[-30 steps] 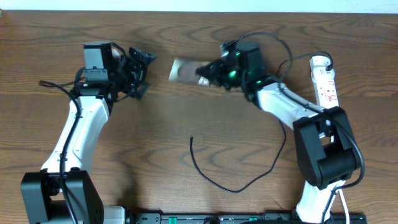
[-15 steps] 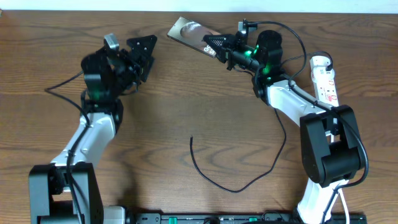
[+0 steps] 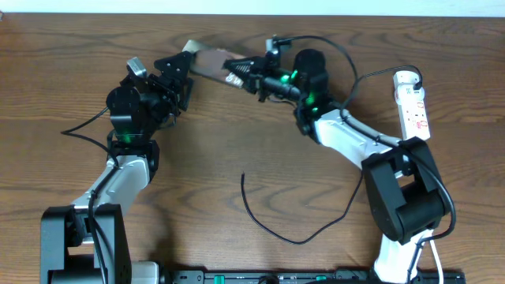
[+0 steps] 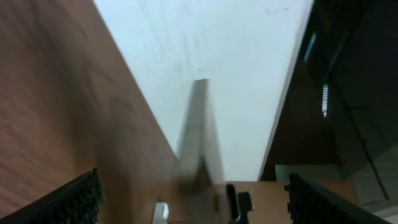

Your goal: Plug charger to phone and switch on socket

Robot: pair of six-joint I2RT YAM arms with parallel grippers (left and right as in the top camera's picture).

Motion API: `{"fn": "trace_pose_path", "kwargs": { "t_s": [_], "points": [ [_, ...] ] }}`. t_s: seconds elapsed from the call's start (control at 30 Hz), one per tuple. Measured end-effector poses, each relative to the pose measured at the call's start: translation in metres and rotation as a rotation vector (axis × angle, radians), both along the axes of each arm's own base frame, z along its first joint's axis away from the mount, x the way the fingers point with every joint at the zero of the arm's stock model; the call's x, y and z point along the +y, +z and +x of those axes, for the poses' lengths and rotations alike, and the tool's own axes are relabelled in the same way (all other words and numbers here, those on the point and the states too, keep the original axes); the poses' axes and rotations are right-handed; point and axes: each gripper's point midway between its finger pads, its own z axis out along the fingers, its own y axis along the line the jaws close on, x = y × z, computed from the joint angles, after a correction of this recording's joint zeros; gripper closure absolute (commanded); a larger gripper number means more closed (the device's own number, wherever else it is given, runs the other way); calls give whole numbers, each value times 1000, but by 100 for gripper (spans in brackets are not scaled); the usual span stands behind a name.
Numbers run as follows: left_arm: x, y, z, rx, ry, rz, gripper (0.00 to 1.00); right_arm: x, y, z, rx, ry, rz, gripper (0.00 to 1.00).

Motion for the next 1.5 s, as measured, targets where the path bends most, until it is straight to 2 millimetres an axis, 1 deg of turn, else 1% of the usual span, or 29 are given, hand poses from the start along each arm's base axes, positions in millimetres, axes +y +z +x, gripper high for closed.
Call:
{"fn": "trace_pose_path", "kwargs": {
  "t_s": [0.1,0.2,0.3,0.4,0.53,0.6,0.7,1.07,1.23,1.33,1.4,1.5],
  "points": [
    [3,3,2,-8,23,-12,8,10,-1,-9,2,29,-1,99],
    [8,4,3,-1,39,-29,9,14,-3,-13,12,42,-8,99],
    [14,4,4,1,56,-33,9,15,-6,-14,19,46,-16,99],
    [26,4,6,2,81,-37,9,15,-6,-14,16,48,-17,99],
    [41,4,7,5,115,-45,13,15,-11,-15,21,51,-34,99],
    [44,4,7,7,121,-48,14,15,-15,-16,32,53,-47,98],
    [43,4,7,7,116,-50,14,15,-19,-17,38,56,-62,99],
    [36,4,4,9,72,-54,15,20,-20,-21,15,67,-73,99],
    [27,4,3,11,48,-57,26,20,-20,-21,11,64,-74,98],
    [24,3,2,13,42,-54,28,20,-20,-20,10,63,-74,98],
    [23,3,2,15,41,-55,33,20,-20,-20,6,63,-74,98],
    [23,2,2,17,42,-54,33,20,-19,-20,4,63,-73,98]
  ]
}}
